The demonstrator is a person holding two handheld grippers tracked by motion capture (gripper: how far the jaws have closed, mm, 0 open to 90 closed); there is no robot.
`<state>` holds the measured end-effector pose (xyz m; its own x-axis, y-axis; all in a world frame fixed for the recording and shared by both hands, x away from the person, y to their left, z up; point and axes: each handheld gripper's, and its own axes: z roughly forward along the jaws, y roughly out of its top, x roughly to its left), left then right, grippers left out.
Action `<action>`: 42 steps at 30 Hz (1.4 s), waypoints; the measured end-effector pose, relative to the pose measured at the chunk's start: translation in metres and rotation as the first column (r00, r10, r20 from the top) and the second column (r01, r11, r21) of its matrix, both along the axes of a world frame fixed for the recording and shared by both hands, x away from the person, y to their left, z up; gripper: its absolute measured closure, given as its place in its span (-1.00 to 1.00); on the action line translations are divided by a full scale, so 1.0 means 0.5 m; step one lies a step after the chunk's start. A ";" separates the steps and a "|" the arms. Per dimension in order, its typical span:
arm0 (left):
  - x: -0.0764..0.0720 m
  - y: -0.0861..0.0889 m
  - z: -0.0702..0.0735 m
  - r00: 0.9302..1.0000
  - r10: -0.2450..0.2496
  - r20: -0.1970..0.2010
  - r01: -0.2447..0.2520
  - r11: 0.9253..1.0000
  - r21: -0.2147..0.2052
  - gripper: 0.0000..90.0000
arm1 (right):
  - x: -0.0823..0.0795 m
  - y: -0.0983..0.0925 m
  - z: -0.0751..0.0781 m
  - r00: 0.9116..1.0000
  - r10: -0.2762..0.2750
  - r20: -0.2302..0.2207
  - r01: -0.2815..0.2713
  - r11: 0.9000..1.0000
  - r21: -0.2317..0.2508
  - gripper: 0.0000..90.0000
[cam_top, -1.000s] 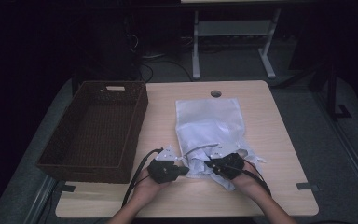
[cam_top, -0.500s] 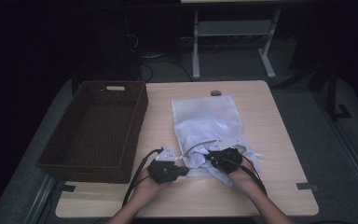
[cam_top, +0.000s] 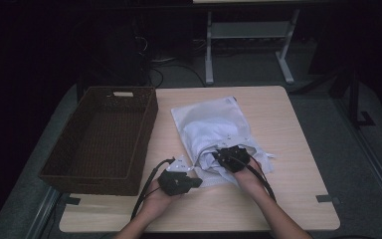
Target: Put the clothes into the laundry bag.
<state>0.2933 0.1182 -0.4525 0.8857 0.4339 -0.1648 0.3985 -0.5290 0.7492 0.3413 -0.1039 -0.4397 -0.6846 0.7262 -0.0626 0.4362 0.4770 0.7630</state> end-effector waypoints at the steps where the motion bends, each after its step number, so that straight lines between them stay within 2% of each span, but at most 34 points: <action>1: 0.001 0.001 0.000 1.000 0.004 -0.002 -0.004 1.000 -0.004 0.98 | 0.004 0.004 0.000 1.000 -0.004 0.000 0.004 1.000 0.003 0.87; 6: 0.003 0.004 0.001 1.000 0.007 -0.004 -0.007 1.000 -0.007 0.98 | 0.024 0.025 -0.002 1.000 -0.021 0.002 0.021 0.999 0.026 0.87; 27: 0.002 0.005 -0.001 1.000 0.004 -0.007 -0.004 1.000 0.003 0.98 | 0.072 0.108 -0.017 0.997 -0.072 -0.005 0.073 0.993 0.093 0.87; 29: 0.002 0.006 -0.001 1.000 0.008 -0.009 -0.008 1.000 0.007 0.98 | 0.072 0.108 -0.018 0.998 -0.061 -0.002 0.060 0.994 0.087 0.84; 34: 0.002 0.003 -0.004 1.000 0.017 -0.021 -0.017 1.000 0.015 0.98 | 0.058 0.093 -0.011 1.000 0.006 -0.004 -0.005 0.997 0.080 0.60; 38: 0.002 0.002 -0.004 0.999 0.028 -0.025 -0.028 1.000 0.006 0.97 | 0.042 0.071 0.001 0.998 0.066 -0.019 -0.064 0.994 0.094 0.38; 42: 0.003 0.005 -0.002 0.999 0.041 -0.030 -0.040 0.999 0.003 0.97 | 0.018 0.034 0.025 0.991 0.126 -0.031 -0.123 0.988 0.097 0.15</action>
